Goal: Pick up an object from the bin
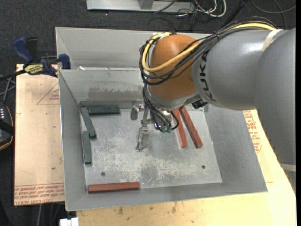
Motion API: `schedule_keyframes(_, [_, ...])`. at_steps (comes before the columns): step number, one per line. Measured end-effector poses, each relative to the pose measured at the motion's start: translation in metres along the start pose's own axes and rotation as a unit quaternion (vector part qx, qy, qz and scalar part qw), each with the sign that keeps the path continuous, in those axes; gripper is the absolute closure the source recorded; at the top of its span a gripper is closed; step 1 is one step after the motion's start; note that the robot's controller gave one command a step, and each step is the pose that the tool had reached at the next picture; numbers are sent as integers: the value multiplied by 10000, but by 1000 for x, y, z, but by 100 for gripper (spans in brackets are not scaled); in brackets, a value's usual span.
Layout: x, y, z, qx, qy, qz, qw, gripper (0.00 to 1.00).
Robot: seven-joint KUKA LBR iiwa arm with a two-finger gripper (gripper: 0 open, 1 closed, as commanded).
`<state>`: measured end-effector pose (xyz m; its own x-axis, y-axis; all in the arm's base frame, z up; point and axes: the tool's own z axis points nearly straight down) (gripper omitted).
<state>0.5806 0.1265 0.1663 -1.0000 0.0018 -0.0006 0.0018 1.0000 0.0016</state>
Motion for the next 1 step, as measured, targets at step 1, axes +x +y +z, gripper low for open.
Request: schedule_keyframes(1, [0, 0, 0, 0, 0, 0, 10000, 0])
